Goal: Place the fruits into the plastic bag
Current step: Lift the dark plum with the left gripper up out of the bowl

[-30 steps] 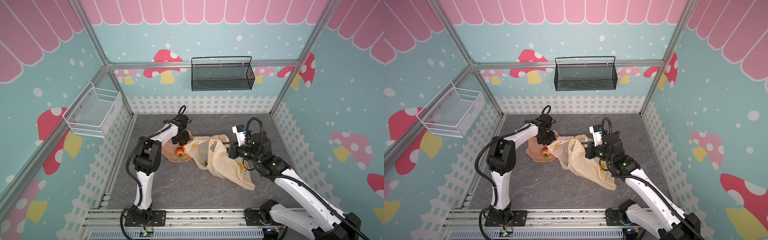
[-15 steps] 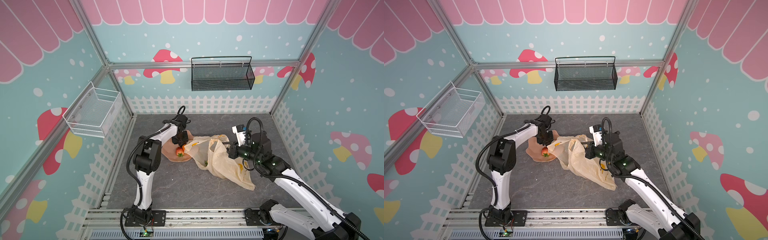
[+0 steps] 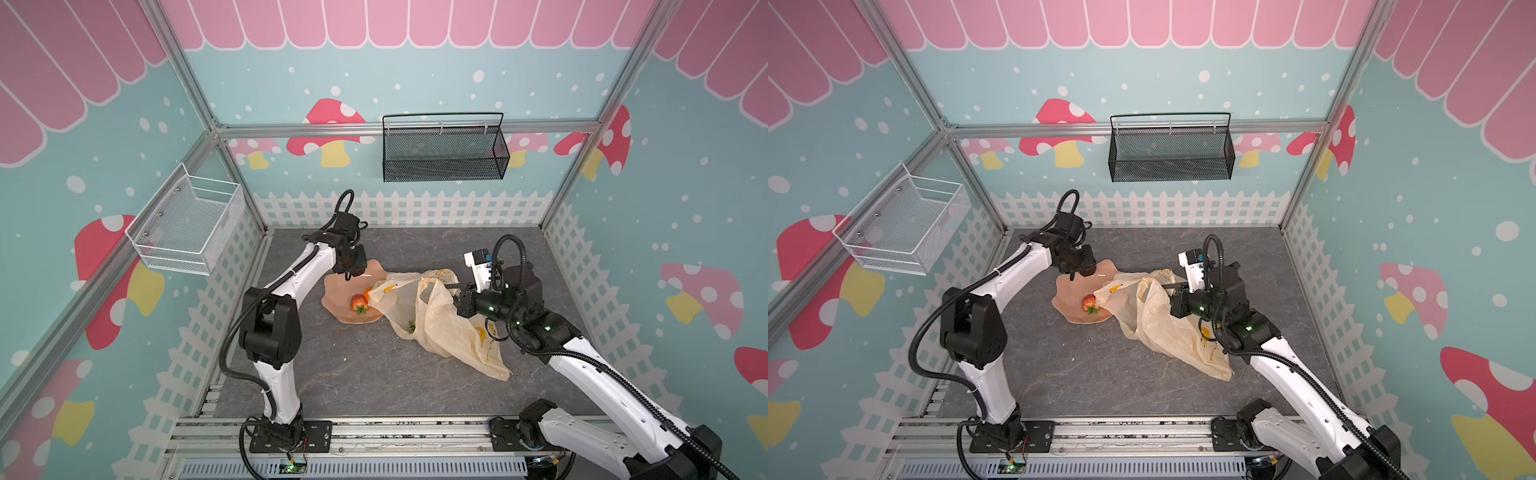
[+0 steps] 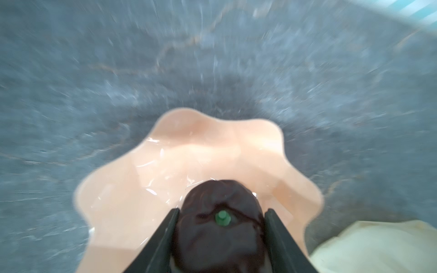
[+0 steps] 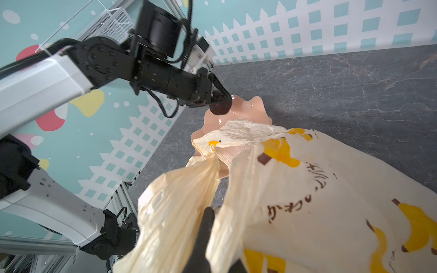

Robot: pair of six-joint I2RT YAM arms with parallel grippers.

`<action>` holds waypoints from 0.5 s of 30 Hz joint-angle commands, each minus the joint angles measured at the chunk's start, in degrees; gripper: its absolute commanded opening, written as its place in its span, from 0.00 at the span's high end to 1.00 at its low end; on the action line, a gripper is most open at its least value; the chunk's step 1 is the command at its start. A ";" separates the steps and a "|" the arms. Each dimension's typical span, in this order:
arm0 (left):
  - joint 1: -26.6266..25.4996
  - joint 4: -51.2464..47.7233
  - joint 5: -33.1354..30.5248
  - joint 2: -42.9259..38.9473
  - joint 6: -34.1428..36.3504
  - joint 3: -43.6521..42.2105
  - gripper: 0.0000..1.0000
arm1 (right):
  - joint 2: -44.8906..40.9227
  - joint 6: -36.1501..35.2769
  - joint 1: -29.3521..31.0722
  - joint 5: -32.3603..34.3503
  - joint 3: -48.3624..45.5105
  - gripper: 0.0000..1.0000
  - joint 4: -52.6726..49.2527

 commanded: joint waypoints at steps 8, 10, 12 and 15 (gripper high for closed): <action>1.48 1.59 2.64 -9.88 8.87 1.25 0.62 | 0.06 -0.68 0.28 -0.19 -0.34 1.00 0.99; 1.60 1.58 4.26 -10.86 9.98 0.84 0.63 | 0.39 -0.71 0.27 -0.46 -0.22 1.00 1.16; 1.48 1.75 6.61 -12.06 11.77 0.39 0.63 | 0.41 -0.65 0.29 -0.46 -0.11 1.00 1.09; 1.34 3.05 11.37 -14.80 15.44 -1.36 0.62 | 0.27 -0.78 0.29 -0.46 -0.02 1.00 1.07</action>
